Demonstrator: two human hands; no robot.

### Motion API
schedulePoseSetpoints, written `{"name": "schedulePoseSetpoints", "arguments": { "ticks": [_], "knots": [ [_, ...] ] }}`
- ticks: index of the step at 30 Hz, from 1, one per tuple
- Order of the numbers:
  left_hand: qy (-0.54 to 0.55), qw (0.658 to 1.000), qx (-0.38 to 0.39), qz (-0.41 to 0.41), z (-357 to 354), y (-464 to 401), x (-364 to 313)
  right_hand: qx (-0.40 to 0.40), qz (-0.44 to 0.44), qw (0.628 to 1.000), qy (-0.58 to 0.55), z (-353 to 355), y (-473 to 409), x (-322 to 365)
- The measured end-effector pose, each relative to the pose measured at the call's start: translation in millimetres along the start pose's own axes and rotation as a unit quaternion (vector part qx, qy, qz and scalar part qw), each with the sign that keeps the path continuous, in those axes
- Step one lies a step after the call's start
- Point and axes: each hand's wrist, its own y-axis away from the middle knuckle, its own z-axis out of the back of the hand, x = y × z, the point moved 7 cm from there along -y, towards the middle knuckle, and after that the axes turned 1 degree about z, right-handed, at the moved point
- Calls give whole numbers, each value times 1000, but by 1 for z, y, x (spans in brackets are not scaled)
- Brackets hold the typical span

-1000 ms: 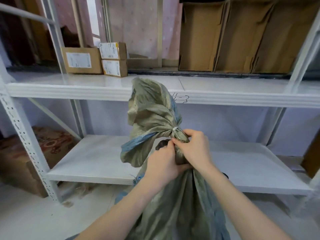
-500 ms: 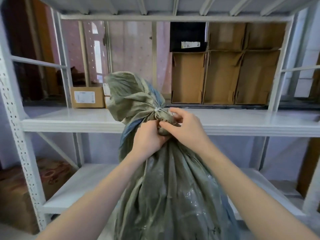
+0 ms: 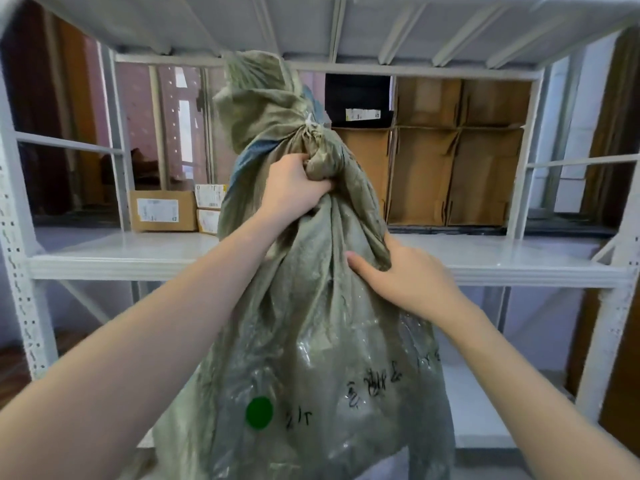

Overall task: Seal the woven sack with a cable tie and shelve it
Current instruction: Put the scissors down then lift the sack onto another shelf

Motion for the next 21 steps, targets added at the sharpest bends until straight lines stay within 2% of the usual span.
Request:
{"name": "schedulePoseSetpoints", "arguments": {
  "ticks": [3,4,7,11,16,21],
  "knots": [
    [12,1000,7,-2,2,-7,-11,58,-49,977,-199,3,-10,9],
    [18,1000,17,-8,1,-9,-17,69,-57,968,-235,4,-13,13],
    [18,998,49,-31,-2,-13,-38,71,-35,977,-196,3,-20,30],
    [-1,992,105,-74,-7,-12,-63,-36,-33,981,-189,11,-27,41],
    [-12,985,132,-109,-5,-9,-82,-203,-30,962,-179,46,-35,51],
    [21,977,165,-130,7,-12,-95,-305,-30,938,-162,84,-45,62]
  ]
}}
